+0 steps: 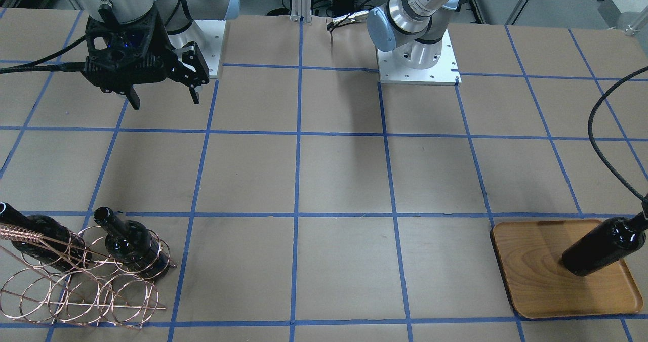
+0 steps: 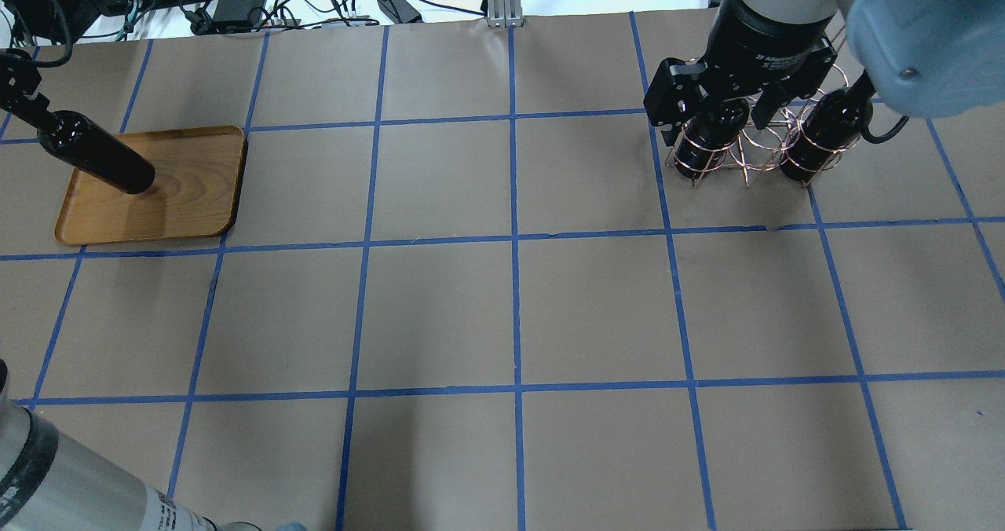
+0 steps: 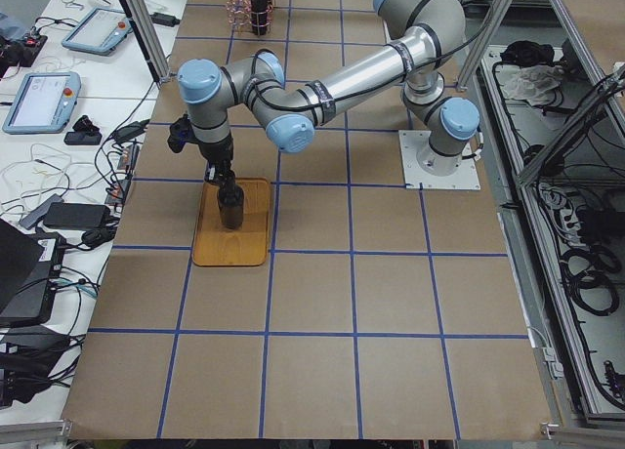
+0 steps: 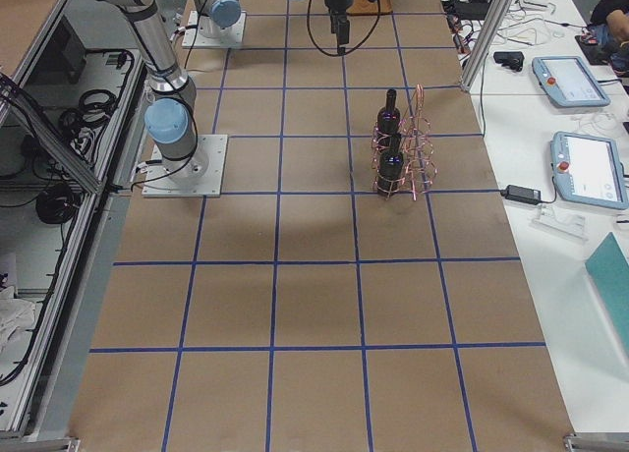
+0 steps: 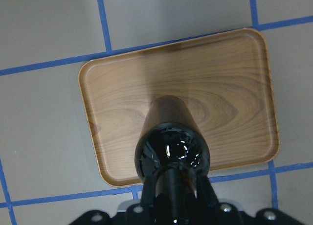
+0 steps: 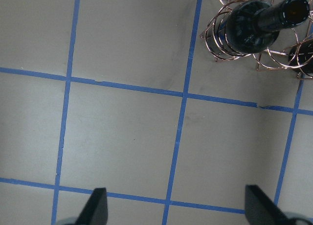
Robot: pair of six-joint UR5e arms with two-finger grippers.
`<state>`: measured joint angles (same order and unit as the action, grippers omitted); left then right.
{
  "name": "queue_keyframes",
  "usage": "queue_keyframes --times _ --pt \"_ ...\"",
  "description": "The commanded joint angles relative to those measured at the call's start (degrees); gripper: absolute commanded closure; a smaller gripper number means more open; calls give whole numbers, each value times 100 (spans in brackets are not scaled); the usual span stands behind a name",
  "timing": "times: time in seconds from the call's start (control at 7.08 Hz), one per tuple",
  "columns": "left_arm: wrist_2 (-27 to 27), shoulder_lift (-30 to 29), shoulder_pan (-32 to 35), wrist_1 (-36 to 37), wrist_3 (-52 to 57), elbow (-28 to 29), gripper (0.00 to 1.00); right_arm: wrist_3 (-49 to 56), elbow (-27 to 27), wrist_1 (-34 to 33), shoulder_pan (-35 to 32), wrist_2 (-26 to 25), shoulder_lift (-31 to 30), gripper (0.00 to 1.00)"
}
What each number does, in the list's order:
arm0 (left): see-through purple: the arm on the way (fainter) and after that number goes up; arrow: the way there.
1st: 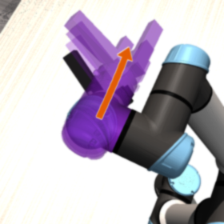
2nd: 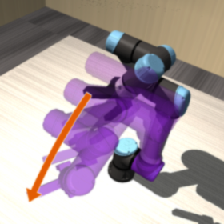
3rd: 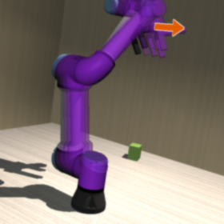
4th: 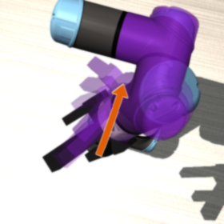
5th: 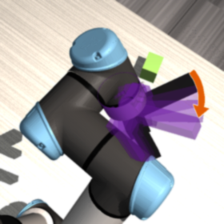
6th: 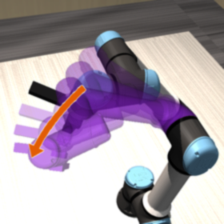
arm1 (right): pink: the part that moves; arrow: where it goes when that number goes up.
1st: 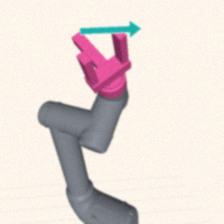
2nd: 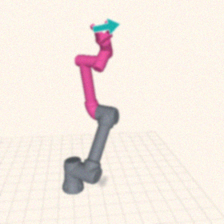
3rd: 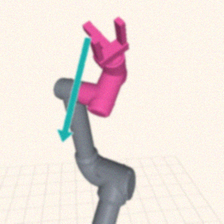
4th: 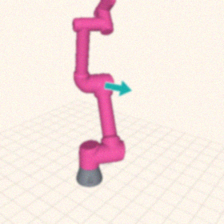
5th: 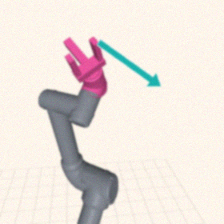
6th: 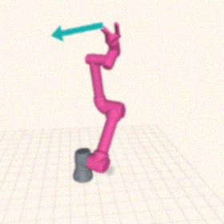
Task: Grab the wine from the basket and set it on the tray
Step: 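Lower the bottle upright onto the wooden tray with the left gripper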
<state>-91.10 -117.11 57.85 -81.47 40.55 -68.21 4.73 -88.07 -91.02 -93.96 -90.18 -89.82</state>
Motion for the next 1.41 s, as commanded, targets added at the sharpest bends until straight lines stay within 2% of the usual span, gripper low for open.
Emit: queue_keyframes --times 0.0,0.14,0.42,0.71,0.99,1.27 --pt "4 -22 -19 17 -3 -8 82 2 0 14 0 0 0 0" --pt "13 -22 -28 8 5 -17 67 2 0 14 0 0 0 0" --pt "13 -5 -37 17 58 -52 28 2 0 -12 0 0 0 0" --pt "4 56 -63 0 58 -60 24 2 0 -30 0 0 0 0" --pt "100 363 24 -219 50 -61 23 -16 0 -30 -9 9 0 0" --pt "145 985 523 -1034 -38 -139 24 10 0 -56 -9 9 0 0"
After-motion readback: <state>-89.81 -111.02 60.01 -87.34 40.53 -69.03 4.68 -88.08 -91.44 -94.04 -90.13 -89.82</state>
